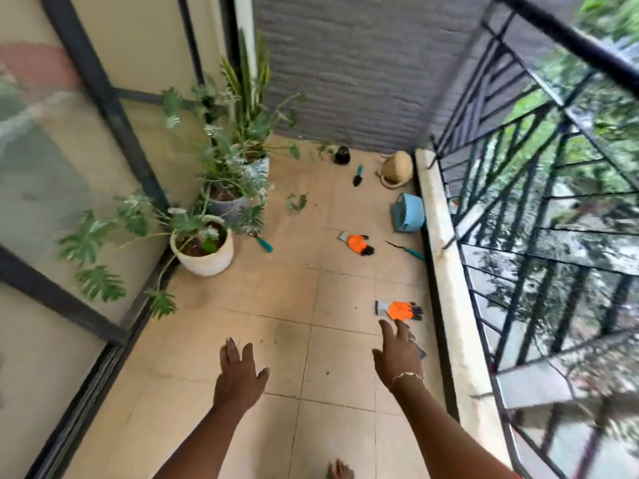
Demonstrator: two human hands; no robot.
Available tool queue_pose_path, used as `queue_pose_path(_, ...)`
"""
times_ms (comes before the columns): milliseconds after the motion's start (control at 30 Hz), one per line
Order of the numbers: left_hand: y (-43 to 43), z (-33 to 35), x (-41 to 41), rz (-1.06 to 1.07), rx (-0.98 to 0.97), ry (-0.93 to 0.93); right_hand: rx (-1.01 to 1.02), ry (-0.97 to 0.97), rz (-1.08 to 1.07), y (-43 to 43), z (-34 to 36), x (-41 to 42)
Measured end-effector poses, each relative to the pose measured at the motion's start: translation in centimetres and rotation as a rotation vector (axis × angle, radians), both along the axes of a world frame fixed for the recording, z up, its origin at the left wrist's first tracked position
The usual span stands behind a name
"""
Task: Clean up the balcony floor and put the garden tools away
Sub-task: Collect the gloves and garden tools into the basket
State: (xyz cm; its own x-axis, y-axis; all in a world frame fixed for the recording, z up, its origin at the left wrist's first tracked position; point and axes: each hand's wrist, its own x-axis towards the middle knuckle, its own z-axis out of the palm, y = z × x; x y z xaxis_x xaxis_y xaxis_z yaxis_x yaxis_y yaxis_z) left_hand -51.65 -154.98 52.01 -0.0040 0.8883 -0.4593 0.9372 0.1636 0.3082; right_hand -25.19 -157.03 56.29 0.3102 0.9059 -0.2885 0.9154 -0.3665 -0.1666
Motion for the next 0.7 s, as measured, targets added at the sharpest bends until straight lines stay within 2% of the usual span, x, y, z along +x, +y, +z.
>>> queue_pose_path(200, 0.6, -1.3, -1.4, -0.031, 0.038, -0.030, 0.099, 0.019, -0.201, -3.8, 0.2, 1.1)
queue_pose_path(300, 0.8, -1.6, -2.0, -0.119, 0.141, 0.064, 0.147, 0.019, -0.307, -5.8, 0.2, 1.2)
queue_pose_path(400, 1.1, -1.3, -2.1, -0.165, 0.255, 0.024, 0.105, -0.006, -0.363, -6.8, 0.2, 0.4)
queue_pose_path(533, 2.4, -0.5, -1.4, -0.226, 0.402, -0.047, 0.081, -0.083, -0.224, -6.5, 0.5, -0.3)
queue_pose_path(633, 3.6, 0.6, -0.6, -0.276, 0.445, -0.061, 0.069, -0.174, -0.047, -5.2, 0.7, -1.0)
queue_pose_path(700, 4.4, 1.4, 0.1, -0.295, 0.466, -0.068, 0.038, -0.200, -0.004, -3.9, 0.6, -1.2)
